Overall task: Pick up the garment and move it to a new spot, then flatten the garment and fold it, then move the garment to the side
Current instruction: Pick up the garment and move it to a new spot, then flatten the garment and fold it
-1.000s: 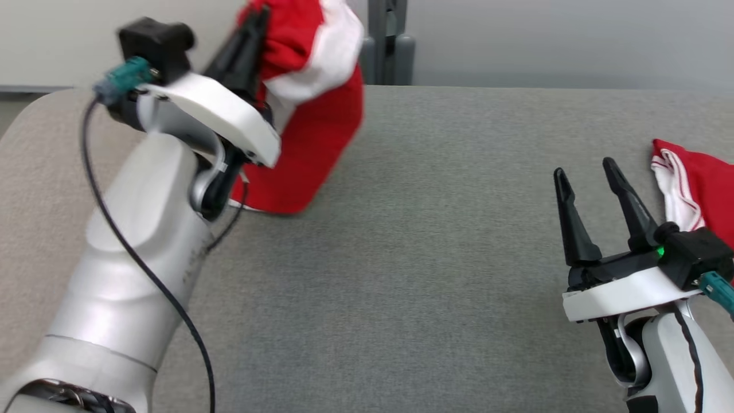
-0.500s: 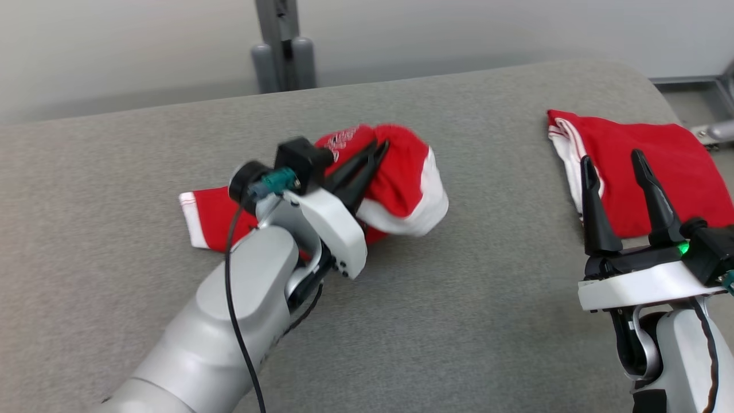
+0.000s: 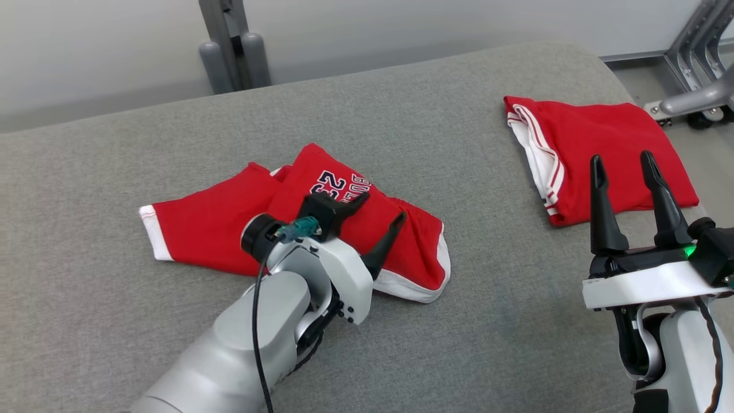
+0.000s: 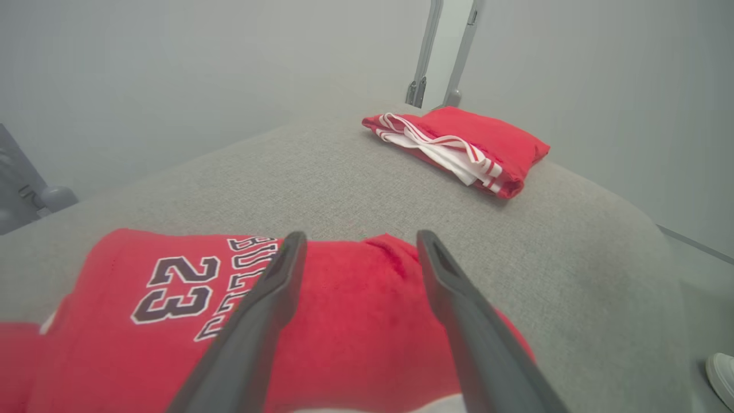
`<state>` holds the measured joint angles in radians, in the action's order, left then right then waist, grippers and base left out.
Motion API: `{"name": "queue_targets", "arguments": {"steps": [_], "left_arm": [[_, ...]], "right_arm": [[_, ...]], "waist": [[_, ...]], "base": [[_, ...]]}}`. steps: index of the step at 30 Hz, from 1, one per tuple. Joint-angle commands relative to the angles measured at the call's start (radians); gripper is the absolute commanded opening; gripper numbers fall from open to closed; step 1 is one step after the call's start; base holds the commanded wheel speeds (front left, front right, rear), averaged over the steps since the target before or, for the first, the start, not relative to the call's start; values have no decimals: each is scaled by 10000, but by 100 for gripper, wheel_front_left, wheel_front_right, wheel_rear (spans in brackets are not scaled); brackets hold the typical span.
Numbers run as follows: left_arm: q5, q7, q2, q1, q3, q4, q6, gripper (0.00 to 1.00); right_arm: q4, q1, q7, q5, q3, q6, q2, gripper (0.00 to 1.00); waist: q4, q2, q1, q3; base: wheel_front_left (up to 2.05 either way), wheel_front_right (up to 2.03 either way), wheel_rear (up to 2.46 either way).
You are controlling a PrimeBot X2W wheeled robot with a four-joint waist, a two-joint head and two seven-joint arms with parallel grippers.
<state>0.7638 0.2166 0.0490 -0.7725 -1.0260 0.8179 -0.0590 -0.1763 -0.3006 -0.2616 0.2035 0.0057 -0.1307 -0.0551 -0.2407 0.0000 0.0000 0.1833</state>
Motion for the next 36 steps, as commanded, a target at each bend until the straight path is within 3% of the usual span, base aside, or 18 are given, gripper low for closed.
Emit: {"name": "queue_targets", "arguments": {"steps": [1, 7, 13, 14, 17, 22, 28, 36], "left_arm": [[156, 135, 41, -206, 70, 62, 74, 100], [273, 484, 230, -473, 1119, 232, 414, 100], [-1132, 484, 1255, 731, 3682, -1977, 1166, 100], [-1577, 487, 1431, 1472, 4643, -2828, 1449, 100], [-2239, 486, 1485, 2865, 5931, -3977, 1660, 100], [-3146, 488, 1044, 4830, 7644, -5308, 1458, 100], [-4016, 488, 287, 6410, 8865, -6033, 810, 100], [-4356, 489, 38, 6794, 9291, -6063, 314, 100]], "right_arm": [[-16, 97, -48, 53, -30, -3, 4, 100], [-10, 347, -48, -39, -7, -3, 2, 100], [68, 764, -49, -107, 62, -3, -113, 100], [53, 955, -48, -172, -15, -3, -158, 100], [29, 1226, -49, -252, -99, -3, -147, 100], [-17, 1608, -48, -338, -72, -3, -244, 100], [-12, 1914, -48, -490, -185, -3, -222, 100], [-44, 1841, -49, -455, -157, -3, -185, 100]], "waist": [[157, 0, 0, -147], [771, 0, 0, -680], [1392, 0, 0, -1154], [1577, 0, 0, -1336], [1810, 0, 0, -1546], [2102, 0, 0, -1695], [2274, 0, 0, -1721], [2243, 0, 0, -1659]], "base": [[0, 0, 0], [0, 0, 0], [0, 0, 0], [0, 0, 0], [0, 0, 0], [0, 0, 0], [0, 0, 0], [0, 0, 0]]}}
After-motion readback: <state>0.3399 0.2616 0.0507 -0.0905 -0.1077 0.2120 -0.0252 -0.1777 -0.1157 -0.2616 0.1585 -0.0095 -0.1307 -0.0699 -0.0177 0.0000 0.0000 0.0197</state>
